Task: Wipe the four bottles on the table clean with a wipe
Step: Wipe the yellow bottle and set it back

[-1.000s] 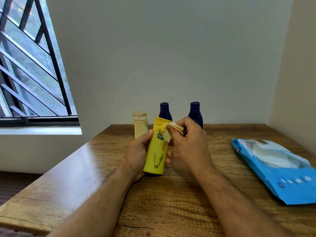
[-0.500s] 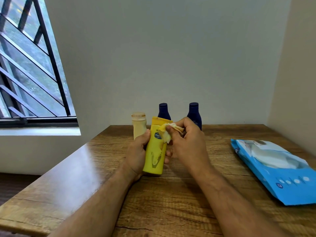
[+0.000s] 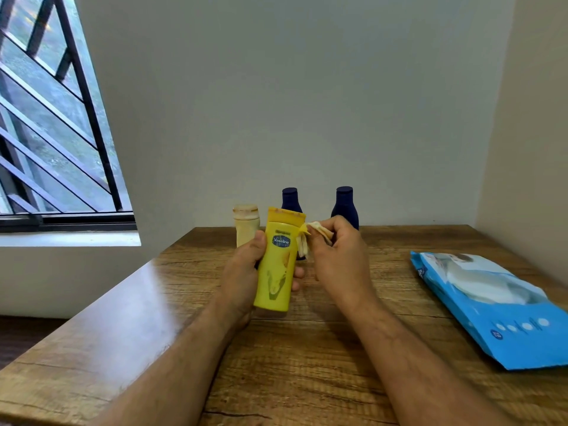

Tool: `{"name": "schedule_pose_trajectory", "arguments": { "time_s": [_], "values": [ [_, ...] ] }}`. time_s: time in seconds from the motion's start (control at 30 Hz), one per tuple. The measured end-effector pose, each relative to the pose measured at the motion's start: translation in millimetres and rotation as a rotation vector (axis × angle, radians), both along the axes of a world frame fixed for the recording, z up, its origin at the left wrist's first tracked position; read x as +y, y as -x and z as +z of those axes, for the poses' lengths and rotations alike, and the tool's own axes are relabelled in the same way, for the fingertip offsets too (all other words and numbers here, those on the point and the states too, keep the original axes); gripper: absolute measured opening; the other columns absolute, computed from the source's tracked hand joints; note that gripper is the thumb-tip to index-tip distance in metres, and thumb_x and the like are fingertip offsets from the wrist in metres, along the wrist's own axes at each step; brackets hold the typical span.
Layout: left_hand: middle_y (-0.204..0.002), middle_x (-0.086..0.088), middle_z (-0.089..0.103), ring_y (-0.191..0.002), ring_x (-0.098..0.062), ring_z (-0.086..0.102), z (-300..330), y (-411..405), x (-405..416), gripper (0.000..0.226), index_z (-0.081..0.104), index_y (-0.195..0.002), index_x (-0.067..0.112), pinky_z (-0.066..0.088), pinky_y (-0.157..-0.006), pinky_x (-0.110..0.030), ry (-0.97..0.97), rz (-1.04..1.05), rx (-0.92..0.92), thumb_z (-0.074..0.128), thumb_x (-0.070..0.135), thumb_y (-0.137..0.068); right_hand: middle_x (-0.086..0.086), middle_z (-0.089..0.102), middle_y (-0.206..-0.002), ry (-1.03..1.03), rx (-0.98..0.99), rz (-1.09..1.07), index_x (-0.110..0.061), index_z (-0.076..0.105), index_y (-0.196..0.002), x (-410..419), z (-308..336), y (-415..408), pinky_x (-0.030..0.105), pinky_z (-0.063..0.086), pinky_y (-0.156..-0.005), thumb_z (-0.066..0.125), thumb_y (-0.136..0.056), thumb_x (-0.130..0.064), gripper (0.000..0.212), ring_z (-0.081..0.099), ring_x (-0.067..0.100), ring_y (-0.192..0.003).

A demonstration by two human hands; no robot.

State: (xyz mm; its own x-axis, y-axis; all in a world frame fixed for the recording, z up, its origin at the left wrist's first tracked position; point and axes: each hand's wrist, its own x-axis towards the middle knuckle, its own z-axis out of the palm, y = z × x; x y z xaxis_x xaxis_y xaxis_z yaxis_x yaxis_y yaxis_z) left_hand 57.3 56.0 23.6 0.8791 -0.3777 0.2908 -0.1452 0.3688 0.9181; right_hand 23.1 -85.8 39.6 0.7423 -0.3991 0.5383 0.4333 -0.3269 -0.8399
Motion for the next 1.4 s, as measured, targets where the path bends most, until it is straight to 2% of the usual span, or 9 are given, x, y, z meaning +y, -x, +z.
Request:
{"name": "schedule_pose_trajectory", "arguments": {
  "time_s": [0.13, 0.23, 0.37, 0.6, 0.7, 0.87, 1.1, 1.2, 1.4],
  "values": [
    [-0.098, -0.024, 0.07, -0.073, -0.029, 0.067, 1, 1, -1, 0.056, 0.064, -0.118, 0.005, 0.058, -0.061, -0.038, -0.073, 0.025, -0.07, 0.042, 0.048, -0.091, -0.002, 0.063, -0.074, -0.045, 0.023, 0.161, -0.015, 0.059, -0.086, 7, 2, 4, 0.016, 0.045, -0.042, 0.065, -0.094, -0.025, 0.014, 0.06, -0.001, -0.052],
    [-0.107, -0.018, 0.07, -0.088, -0.036, 0.068, -2, -1, 1, 0.037, 0.07, -0.111, 0.03, 0.057, -0.074, -0.047, -0.206, 0.061, -0.186, 0.043, 0.051, -0.097, -0.003, 0.065, -0.076, 0.036, -0.007, 0.122, -0.02, 0.059, -0.084, 11, 0, 4, 0.016, 0.049, -0.048, 0.068, -0.092, -0.029, 0.015, 0.062, -0.001, -0.061],
    [-0.131, 0.005, 0.062, -0.121, -0.017, 0.06, -5, -5, 1, 0.043, 0.053, -0.137, 0.04, 0.052, -0.1, -0.042, -0.293, 0.133, -0.318, 0.05, 0.045, -0.094, -0.01, 0.064, -0.078, 0.1, -0.056, 0.068, -0.024, 0.06, -0.086, 10, 2, 7, 0.01, 0.047, -0.054, 0.068, -0.092, -0.031, 0.012, 0.061, -0.004, -0.07],
    [-0.128, 0.011, 0.051, -0.11, -0.012, 0.055, -4, -5, 2, 0.069, 0.041, -0.131, 0.056, 0.053, -0.084, -0.032, -0.437, 0.435, -0.46, 0.081, 0.034, -0.08, -0.009, 0.066, -0.085, 0.034, -0.003, 0.042, -0.021, 0.064, -0.095, 6, 3, 4, 0.006, 0.045, -0.055, 0.067, -0.091, -0.033, 0.013, 0.063, -0.001, -0.075],
    [-0.128, 0.013, 0.05, -0.108, -0.009, 0.055, -4, -5, 1, 0.078, 0.039, -0.13, 0.055, 0.054, -0.082, -0.028, -0.436, 0.491, -0.476, 0.087, 0.035, -0.073, -0.01, 0.066, -0.081, 0.036, -0.034, 0.082, -0.021, 0.064, -0.091, 8, 5, 7, 0.008, 0.047, -0.054, 0.069, -0.091, -0.03, 0.01, 0.062, -0.008, -0.071],
    [-0.119, 0.015, 0.055, -0.102, -0.002, 0.055, -6, -5, -1, 0.08, 0.04, -0.125, 0.043, 0.051, -0.08, -0.024, -0.581, 0.603, -0.522, 0.084, 0.058, -0.06, -0.011, 0.066, -0.08, 0.13, -0.039, 0.061, -0.029, 0.06, -0.084, 12, 2, 7, 0.029, 0.06, -0.06, 0.069, -0.091, -0.034, 0.012, 0.066, 0.003, -0.074],
    [-0.105, 0.012, 0.059, -0.094, -0.009, 0.058, -7, -9, 1, 0.057, 0.058, -0.122, 0.03, 0.057, -0.078, -0.037, -0.634, 0.757, -0.691, 0.083, 0.047, -0.074, -0.01, 0.066, -0.083, 0.193, -0.029, -0.032, -0.027, 0.061, -0.089, 9, -3, 4, 0.02, 0.049, -0.058, 0.067, -0.093, -0.034, 0.01, 0.062, 0.004, -0.074],
    [-0.104, 0.01, 0.056, -0.095, -0.01, 0.054, -7, -9, 1, 0.053, 0.06, -0.125, 0.028, 0.054, -0.081, -0.036, -0.725, 0.831, -0.794, 0.081, 0.041, -0.078, -0.011, 0.064, -0.082, 0.36, -0.067, -0.091, -0.025, 0.061, -0.094, 8, -4, 7, 0.018, 0.044, -0.055, 0.065, -0.094, -0.034, 0.009, 0.058, 0.004, -0.068],
    [-0.1, 0.015, 0.047, -0.092, -0.006, 0.046, -7, -6, -1, 0.042, 0.062, -0.119, 0.027, 0.052, -0.08, -0.032, -0.926, 0.85, -0.987, 0.079, 0.029, -0.08, -0.011, 0.064, -0.09, 0.474, -0.113, -0.112, -0.024, 0.061, -0.101, 11, -2, 13, 0.022, 0.056, -0.067, 0.064, -0.093, -0.028, 0.009, 0.061, 0.005, -0.077]
  ]
}}
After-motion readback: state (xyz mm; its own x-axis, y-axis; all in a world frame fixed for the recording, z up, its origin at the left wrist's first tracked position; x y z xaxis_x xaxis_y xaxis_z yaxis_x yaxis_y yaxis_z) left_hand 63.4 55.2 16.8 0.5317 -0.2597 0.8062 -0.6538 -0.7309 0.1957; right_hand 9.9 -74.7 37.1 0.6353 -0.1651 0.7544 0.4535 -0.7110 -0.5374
